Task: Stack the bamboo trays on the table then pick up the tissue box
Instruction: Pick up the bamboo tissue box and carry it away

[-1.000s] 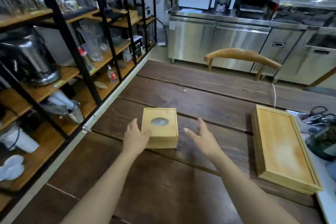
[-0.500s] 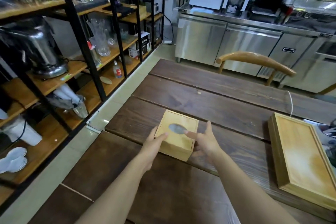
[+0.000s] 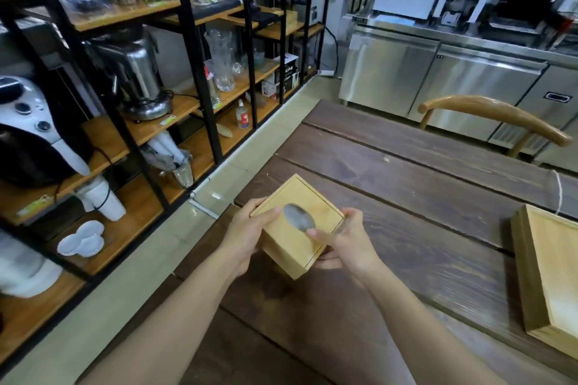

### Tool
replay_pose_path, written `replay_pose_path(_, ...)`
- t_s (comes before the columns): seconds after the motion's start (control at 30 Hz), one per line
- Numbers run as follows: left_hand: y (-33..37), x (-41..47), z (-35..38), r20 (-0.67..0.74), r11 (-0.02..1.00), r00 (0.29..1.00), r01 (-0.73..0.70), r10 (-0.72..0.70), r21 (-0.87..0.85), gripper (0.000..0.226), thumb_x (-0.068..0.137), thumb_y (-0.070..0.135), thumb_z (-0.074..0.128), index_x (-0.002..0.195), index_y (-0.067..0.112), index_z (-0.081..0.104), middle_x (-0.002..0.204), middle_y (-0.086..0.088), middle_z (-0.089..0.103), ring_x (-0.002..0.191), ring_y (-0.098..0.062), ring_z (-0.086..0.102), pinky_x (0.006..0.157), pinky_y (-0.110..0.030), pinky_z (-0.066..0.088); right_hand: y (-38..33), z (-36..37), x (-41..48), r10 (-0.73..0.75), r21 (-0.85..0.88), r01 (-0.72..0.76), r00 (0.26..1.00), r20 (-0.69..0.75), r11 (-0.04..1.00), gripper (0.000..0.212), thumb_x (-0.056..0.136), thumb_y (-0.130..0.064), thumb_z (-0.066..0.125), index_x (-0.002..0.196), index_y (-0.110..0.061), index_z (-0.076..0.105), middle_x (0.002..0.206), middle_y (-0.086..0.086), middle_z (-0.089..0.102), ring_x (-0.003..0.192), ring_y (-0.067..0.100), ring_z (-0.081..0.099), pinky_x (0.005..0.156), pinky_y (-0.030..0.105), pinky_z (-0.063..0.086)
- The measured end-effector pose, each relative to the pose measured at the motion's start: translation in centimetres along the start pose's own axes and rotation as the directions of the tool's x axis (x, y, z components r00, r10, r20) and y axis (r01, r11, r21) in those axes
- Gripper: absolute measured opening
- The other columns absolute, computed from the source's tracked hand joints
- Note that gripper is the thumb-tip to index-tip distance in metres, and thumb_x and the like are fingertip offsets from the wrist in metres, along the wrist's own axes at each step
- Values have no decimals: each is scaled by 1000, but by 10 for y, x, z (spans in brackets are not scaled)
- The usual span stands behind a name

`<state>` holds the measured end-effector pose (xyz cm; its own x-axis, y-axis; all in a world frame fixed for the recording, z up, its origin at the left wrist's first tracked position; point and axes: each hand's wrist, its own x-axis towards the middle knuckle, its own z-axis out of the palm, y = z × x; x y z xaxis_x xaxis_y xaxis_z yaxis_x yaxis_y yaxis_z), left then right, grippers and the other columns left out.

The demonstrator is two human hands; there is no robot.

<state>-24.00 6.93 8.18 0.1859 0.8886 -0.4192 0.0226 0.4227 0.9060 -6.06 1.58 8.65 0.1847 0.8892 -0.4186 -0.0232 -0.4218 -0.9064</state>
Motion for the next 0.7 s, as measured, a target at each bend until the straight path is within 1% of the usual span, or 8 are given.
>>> replay_pose_path(0.1,-3,-17,-30,-88,996,995,33,-40,-82,24,84,26,65,108,28,60,112,-7,62,103,-26,58,91,-47,49,-4,28,-13,-6,-22,7,999,45,1000,47,76,-16,73,95,-27,32,110,14,59,63,25,71,47,31,57)
replay_pose_path(0.17,-6,-29,-50,-160,993,986,24,-42,-113,19,83,27,65,103,26,62,110,-9,64,101,-27,59,89,-46,49,-2,49,-21,9,-8,-9,996,90,1000,40,79,-14,70,88,-26,33,105,18,60,56,25,70,45,30,56)
replay_pose_path(0.23,-13,-42,-71,-227,990,972,24,-55,-138,13,82,29,67,94,28,63,106,-9,66,99,-27,60,85,-46,50,2,70,-29,32,-3,-32,991,131,999,39,80,-13,69,93,-20,33,103,20,58,51,24,69,44,32,56)
replay_pose_path(0.3,-23,-57,-93,-292,985,953,30,-78,-167,13,80,31,68,92,29,63,103,-9,65,97,-28,60,77,-44,51,8,93,-38,69,4,-71,982,174,997,41,80,-12,69,97,-20,32,100,19,54,47,21,67,43,32,56)
replay_pose_path(0.37,-34,-68,-111,-344,977,932,45,-116,-208,16,79,31,69,93,26,64,102,-9,66,95,-28,60,71,-42,50,16,109,-44,98,7,-103,968,229,995,40,80,-10,68,93,-20,32,96,16,52,48,21,68,44,32,56)
replay_pose_path(0.43,-46,-82,-133,-390,964,907,58,-160,-261,18,77,30,71,92,22,65,100,-10,67,94,-28,62,68,-40,49,25,131,-53,125,-22,-124,950,286,992,39,80,-11,69,87,-24,33,96,15,52,48,21,68,46,32,56)
replay_pose_path(0.57,-69,-106,-166,-433,933,868,87,-242,-349,27,76,31,71,99,17,67,103,-14,69,96,-31,62,75,-43,51,43,164,-67,148,-101,-119,922,357,988,40,79,-15,70,89,-26,33,104,17,54,57,26,70,50,34,58)
replay_pose_path(0.7,-88,-124,-182,-490,915,826,72,-278,-398,26,77,30,71,98,16,66,98,-12,69,91,-30,62,64,-39,49,54,183,-79,155,-164,-100,916,370,981,38,79,-14,69,85,-25,34,99,18,56,60,32,70,53,38,59)
